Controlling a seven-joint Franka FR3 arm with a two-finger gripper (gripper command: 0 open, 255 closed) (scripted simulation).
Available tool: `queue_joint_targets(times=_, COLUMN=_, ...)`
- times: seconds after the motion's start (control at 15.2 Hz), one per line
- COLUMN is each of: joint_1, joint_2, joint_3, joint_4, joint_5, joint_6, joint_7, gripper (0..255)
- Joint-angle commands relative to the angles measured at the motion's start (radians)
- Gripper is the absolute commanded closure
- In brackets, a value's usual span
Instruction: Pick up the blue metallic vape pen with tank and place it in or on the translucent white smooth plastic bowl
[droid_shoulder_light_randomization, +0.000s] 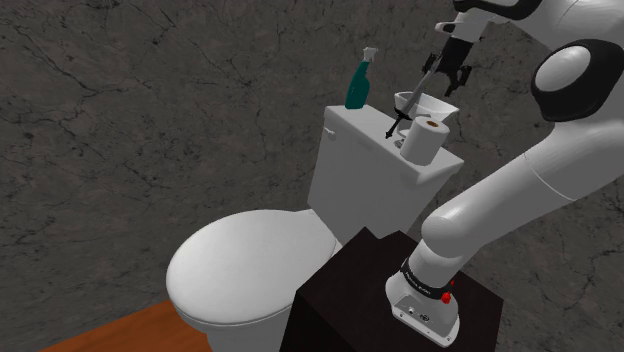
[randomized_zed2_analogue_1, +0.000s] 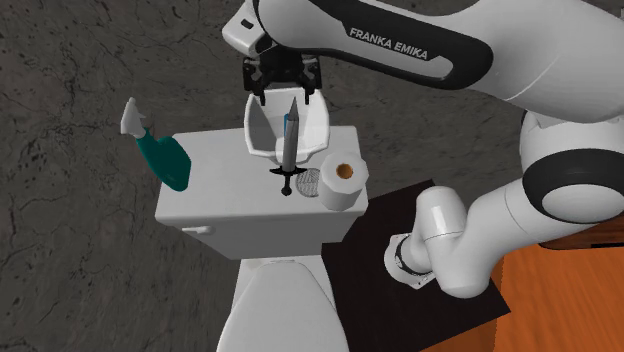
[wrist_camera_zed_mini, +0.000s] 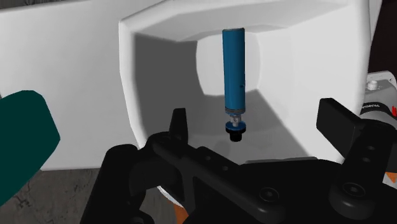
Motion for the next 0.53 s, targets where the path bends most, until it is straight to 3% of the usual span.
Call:
queue_joint_targets(times=0.0, joint_1=0.005, joint_2=0.029, joint_3=-0.004, joint_4=0.094, joint_5=0.013, joint_6=-0.069, joint_7=-0.008, gripper=0)
queue_joint_targets(times=0.07, joint_1=0.007, joint_2=0.045, joint_3=-0.009, joint_4=0.137, joint_5=0.02, joint_6=-0.097, joint_7=-0.015, gripper=0)
queue_joint_targets(times=0.46, joint_1=0.007, joint_2=0.045, joint_3=-0.009, joint_4=0.137, joint_5=0.02, joint_6=-0.097, joint_7=-0.015, gripper=0)
